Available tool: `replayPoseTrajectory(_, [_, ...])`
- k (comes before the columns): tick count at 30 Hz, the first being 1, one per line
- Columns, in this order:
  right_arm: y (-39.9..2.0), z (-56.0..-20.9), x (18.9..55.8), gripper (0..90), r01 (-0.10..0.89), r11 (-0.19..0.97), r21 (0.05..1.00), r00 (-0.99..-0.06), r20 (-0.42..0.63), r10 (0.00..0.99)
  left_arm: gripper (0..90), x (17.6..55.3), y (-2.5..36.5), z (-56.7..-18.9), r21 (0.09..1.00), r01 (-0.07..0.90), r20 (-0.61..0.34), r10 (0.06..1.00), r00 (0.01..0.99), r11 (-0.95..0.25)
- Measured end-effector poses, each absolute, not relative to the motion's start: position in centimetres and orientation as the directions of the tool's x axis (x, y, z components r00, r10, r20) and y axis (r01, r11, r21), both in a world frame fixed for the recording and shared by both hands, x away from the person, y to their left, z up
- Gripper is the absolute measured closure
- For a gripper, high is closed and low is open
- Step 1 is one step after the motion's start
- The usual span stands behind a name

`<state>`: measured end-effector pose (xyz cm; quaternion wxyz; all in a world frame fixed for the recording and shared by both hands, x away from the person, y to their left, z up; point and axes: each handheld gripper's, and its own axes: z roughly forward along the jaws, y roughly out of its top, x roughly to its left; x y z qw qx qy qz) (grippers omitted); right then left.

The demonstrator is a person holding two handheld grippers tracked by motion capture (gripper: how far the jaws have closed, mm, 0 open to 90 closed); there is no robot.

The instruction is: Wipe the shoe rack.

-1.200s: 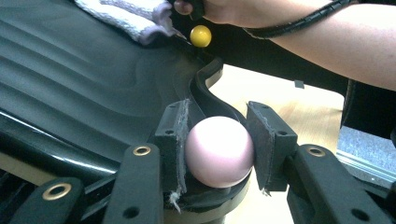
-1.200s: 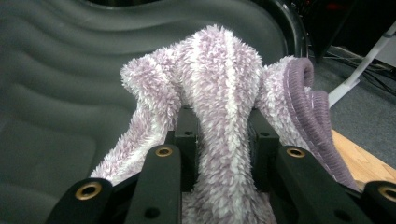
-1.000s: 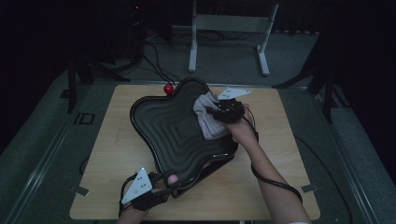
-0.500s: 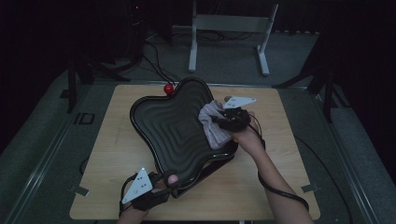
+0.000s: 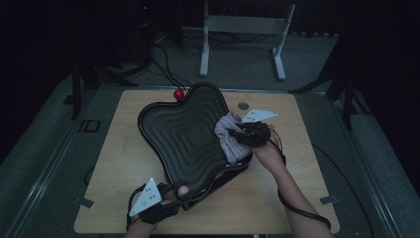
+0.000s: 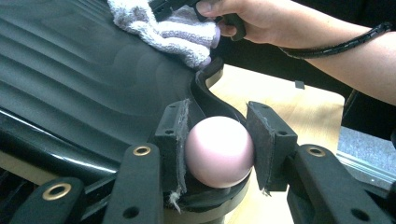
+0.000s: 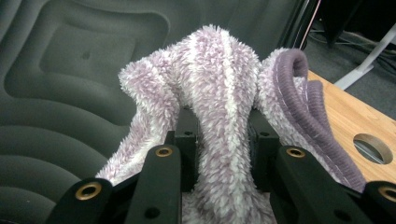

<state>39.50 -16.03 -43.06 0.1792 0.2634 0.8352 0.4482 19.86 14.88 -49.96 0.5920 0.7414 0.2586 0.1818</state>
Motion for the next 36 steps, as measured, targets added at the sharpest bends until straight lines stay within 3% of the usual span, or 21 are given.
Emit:
replayPoseTrajectory(23, [-11.3, -35.7, 42.8, 71.1, 0.213, 0.377, 0.902, -0.796, -0.064, 0.602, 60.3, 19.9, 14.9, -50.0, 0.972, 0.167, -0.037, 0.598, 0.801, -0.163])
replayPoseTrajectory(36, [-7.7, -33.7, 43.8, 70.7, 0.185, 0.367, 0.912, -0.804, -0.075, 0.59, 60.3, 19.8, 14.9, -50.0, 0.972, 0.167, -0.036, 0.597, 0.801, -0.165])
